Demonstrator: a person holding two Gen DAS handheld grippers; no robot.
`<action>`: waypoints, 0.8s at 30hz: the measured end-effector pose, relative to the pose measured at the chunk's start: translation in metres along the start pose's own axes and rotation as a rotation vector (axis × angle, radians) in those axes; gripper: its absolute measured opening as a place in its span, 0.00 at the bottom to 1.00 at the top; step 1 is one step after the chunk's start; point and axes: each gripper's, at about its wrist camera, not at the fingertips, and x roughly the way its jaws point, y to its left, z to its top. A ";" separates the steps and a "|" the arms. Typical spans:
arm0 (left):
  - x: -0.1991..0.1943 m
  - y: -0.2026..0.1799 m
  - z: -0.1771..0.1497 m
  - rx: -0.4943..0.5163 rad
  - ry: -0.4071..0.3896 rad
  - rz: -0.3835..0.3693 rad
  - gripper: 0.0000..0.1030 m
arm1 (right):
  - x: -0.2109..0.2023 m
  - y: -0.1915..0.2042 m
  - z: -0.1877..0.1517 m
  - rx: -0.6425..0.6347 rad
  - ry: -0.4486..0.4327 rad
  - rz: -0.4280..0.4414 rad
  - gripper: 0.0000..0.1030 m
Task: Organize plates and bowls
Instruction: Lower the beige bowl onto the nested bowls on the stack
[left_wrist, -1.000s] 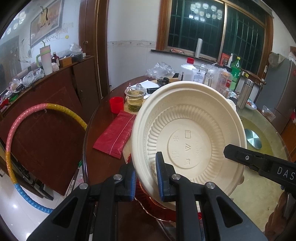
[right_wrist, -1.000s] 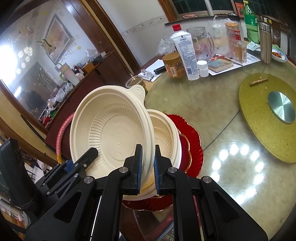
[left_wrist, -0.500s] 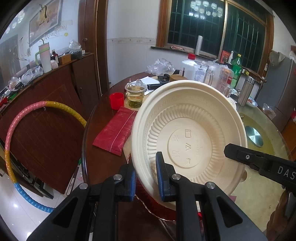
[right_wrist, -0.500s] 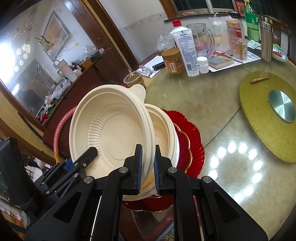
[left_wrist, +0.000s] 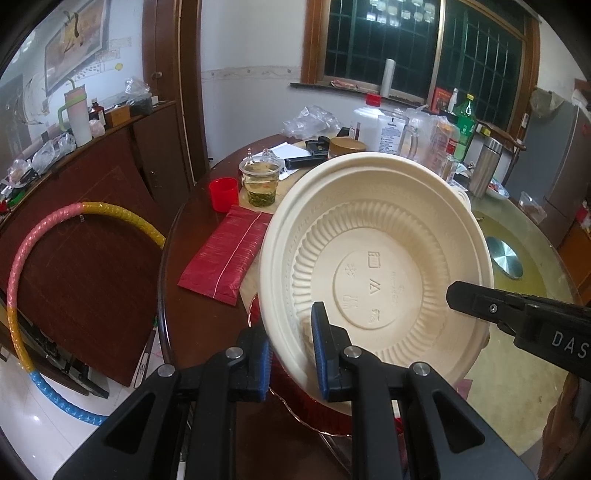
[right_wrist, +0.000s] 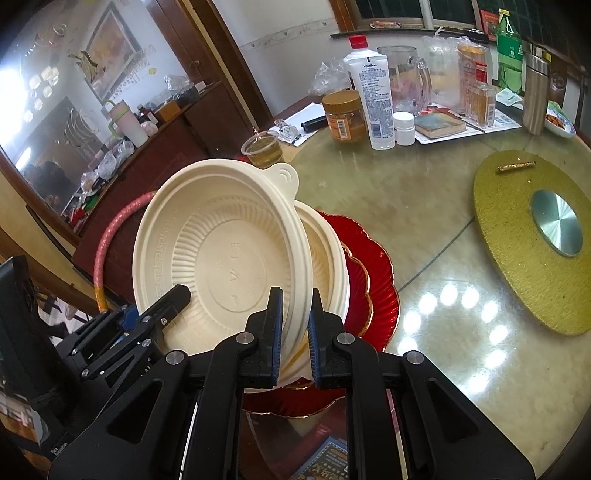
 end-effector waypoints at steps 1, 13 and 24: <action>0.000 0.000 0.001 0.002 0.004 -0.005 0.18 | 0.000 0.000 0.000 -0.002 0.001 0.000 0.12; 0.004 0.000 0.006 0.036 0.059 -0.011 0.18 | -0.004 -0.002 0.003 0.003 0.037 0.045 0.12; 0.007 -0.003 0.007 0.057 0.072 0.009 0.19 | -0.001 -0.006 0.003 0.027 0.064 0.064 0.12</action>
